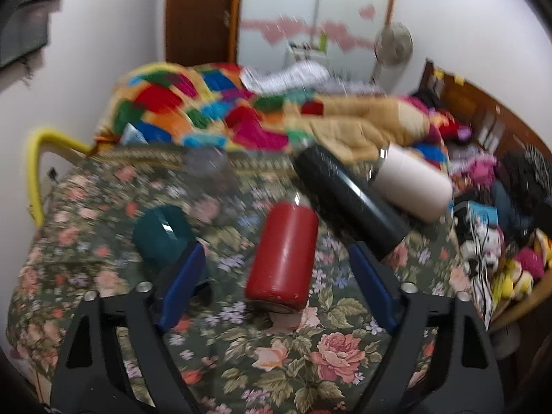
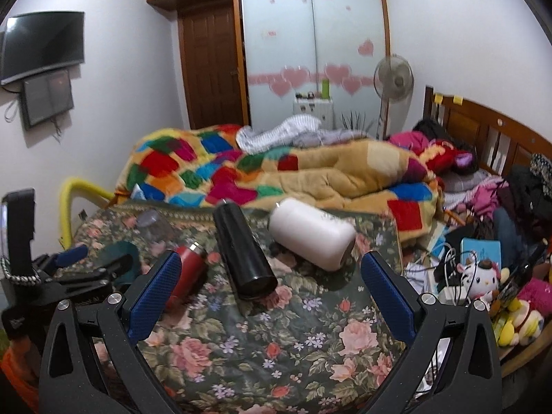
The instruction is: Flip cup upright
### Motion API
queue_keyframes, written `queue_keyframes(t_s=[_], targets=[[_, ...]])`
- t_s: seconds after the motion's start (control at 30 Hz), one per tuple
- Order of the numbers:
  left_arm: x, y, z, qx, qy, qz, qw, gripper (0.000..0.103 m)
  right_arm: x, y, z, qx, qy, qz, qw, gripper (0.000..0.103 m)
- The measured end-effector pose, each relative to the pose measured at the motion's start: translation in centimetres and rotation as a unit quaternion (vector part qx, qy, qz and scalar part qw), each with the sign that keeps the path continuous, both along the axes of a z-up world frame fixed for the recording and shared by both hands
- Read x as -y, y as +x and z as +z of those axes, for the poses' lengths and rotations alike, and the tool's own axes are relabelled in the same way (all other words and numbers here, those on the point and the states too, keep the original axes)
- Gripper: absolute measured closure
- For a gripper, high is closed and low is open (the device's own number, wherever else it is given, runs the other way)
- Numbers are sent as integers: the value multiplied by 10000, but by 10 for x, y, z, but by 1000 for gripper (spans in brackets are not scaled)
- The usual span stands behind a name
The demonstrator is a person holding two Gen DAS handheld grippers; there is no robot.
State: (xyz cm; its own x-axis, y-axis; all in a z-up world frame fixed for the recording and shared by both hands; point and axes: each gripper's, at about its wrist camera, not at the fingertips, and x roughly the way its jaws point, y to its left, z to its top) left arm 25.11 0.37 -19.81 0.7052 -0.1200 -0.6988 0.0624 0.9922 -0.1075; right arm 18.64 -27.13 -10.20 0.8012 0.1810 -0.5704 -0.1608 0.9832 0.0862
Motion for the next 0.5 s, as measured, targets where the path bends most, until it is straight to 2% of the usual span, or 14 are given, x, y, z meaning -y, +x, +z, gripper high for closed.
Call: queue_keyframes(t_s=[0.23,0.5], targets=[[22,49,-51,-573,258,-387,9973,37,0,26,-21,-314,60,-3,9995,0],[29,74,-80,-797,526,-387,9947,37,-2,39,-29,-414,153,32,9990,0]])
